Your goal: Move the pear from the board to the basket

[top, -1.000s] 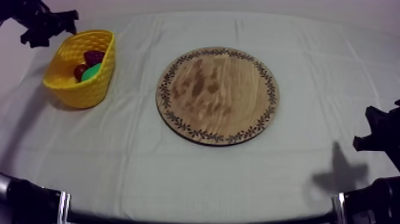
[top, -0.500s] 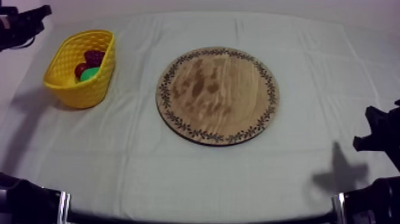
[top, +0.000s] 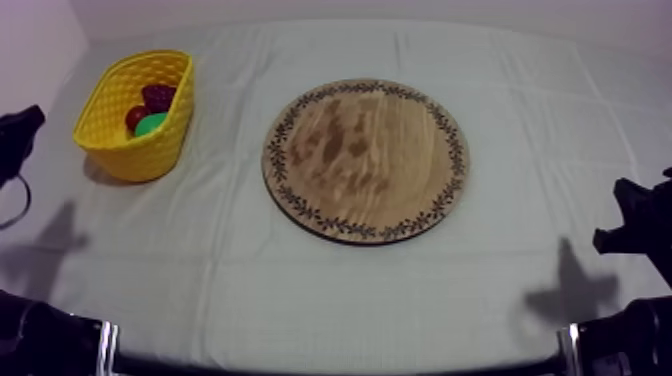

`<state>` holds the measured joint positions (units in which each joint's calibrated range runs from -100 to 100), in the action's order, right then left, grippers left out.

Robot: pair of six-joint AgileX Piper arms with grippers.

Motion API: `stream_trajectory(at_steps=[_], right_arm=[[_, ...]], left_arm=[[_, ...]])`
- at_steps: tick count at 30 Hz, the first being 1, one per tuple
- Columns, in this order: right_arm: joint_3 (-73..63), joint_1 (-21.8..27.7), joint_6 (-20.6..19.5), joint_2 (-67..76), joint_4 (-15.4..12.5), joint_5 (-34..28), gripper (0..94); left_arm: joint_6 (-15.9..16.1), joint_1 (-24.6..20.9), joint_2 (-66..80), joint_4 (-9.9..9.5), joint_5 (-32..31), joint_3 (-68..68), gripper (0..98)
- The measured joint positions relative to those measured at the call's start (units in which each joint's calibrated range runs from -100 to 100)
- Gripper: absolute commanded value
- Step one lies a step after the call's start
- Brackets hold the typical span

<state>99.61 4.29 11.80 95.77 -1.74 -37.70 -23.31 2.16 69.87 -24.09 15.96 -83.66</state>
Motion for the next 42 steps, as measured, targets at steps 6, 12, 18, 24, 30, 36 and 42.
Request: stream_trajectory(at_steps=[6, 12, 18, 24, 30, 36, 42], right_arm=[[0.0, 0.0, 0.0, 0.0, 0.0, 0.0, 0.5], [0.0, 0.0, 0.0, 0.0, 0.0, 0.0, 0.5], [0.0, 0.0, 0.0, 0.0, 0.0, 0.0, 0.5], [0.0, 0.0, 0.0, 0.0, 0.0, 0.0, 0.5], [0.0, 0.0, 0.0, 0.0, 0.0, -0.1, 0.5], [0.0, 0.0, 0.0, 0.0, 0.0, -0.1, 0.5], [0.0, 0.0, 0.0, 0.0, 0.0, -0.1, 0.5]], left_arm=[[2.0, 1.7, 14.6, 2.33, 1.3, -10.9, 0.0], [10.0, 2.6, 25.3, 11.57, 6.0, -15.7, 0.0], [18.7, 2.8, 29.8, 19.4, 12.5, -16.1, 0.0], [23.3, 2.7, 30.1, 21.61, 16.2, -16.3, 0.0], [22.8, 2.6, 30.1, 21.44, 15.8, -16.3, 0.0], [23.3, 2.0, 30.1, 21.38, 15.7, -16.3, 0.0], [23.9, 1.9, 30.1, 21.36, 15.6, -16.3, 0.0]])
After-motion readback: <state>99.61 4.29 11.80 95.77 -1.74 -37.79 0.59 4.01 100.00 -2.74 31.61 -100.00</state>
